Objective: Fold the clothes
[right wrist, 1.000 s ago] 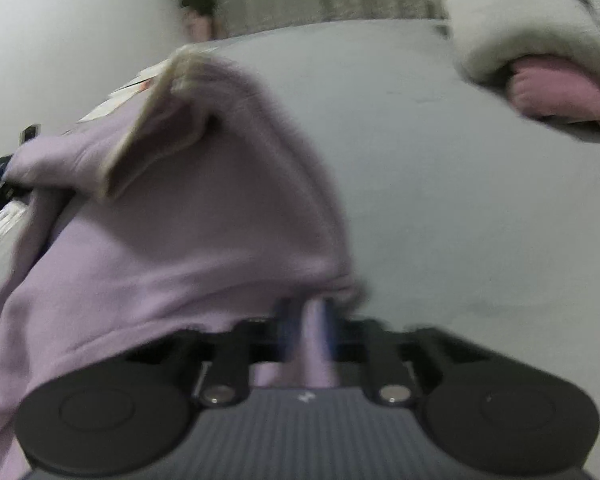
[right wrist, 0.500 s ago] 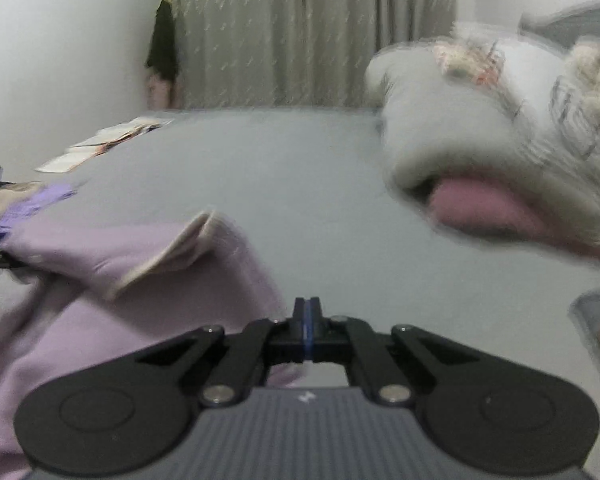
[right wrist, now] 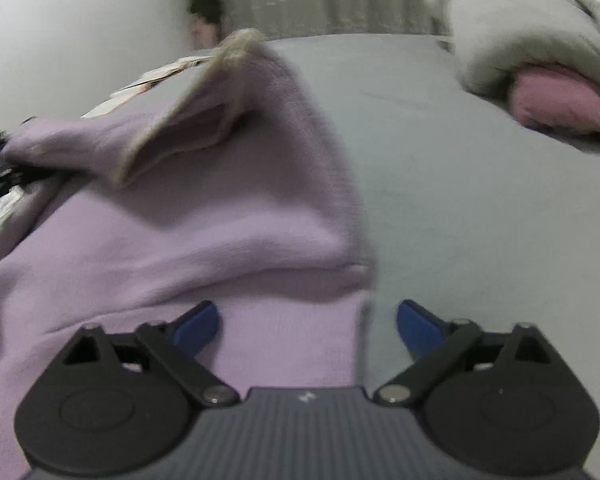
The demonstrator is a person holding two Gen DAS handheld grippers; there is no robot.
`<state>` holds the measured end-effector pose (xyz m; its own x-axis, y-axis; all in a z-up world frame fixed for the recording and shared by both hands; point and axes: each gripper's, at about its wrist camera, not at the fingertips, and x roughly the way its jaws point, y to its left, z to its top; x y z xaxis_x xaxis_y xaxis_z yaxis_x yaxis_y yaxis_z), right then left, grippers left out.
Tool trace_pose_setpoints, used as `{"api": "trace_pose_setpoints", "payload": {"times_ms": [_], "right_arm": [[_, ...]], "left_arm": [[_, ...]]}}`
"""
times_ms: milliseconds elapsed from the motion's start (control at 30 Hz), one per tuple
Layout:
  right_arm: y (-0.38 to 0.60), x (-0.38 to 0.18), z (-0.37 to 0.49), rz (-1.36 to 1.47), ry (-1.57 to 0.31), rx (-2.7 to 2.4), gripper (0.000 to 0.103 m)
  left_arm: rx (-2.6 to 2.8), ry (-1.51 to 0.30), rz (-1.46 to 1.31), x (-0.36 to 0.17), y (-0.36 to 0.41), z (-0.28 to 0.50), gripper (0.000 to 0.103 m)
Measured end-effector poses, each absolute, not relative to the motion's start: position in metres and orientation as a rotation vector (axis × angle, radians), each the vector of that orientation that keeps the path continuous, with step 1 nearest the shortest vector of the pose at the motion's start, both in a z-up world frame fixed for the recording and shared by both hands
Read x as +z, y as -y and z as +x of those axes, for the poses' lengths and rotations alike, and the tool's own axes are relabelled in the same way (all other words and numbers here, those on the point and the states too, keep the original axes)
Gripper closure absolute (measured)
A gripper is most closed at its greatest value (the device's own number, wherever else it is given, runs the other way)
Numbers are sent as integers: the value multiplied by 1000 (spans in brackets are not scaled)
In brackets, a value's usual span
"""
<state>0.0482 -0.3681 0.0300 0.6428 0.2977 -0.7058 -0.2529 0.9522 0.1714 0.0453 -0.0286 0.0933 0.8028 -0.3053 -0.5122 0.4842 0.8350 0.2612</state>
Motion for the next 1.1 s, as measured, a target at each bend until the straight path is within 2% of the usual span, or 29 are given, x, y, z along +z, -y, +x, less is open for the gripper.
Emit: {"api": "trace_pose_setpoints", "payload": {"times_ms": [33,67,100,267,367,467,667,1100], "right_arm": [[368,32,49,72,-816,304,71],[369,35,49,82,-818,297,83],[370,38,47,81,-815,300,85],[366,60,38,2,-758,248,87],[350,88,22,-184,-650,148,88],[318,122,-9,-487,-460,-24,88],[295,151,-44,-733,-165,-236,88],[258,226,-138,-880,342,-424,88]], "left_arm": [[-440,-489,374,94,27,48,99],[-446,-504,352,94,25,51,100],[-451,-519,331,94,23,54,100],[-401,-485,201,111,5,58,100],[-372,-443,86,124,-19,56,100],[-346,-401,-26,135,-41,52,100],[-331,-267,-214,165,-85,30,100],[-361,50,-340,282,-133,-70,100]]}}
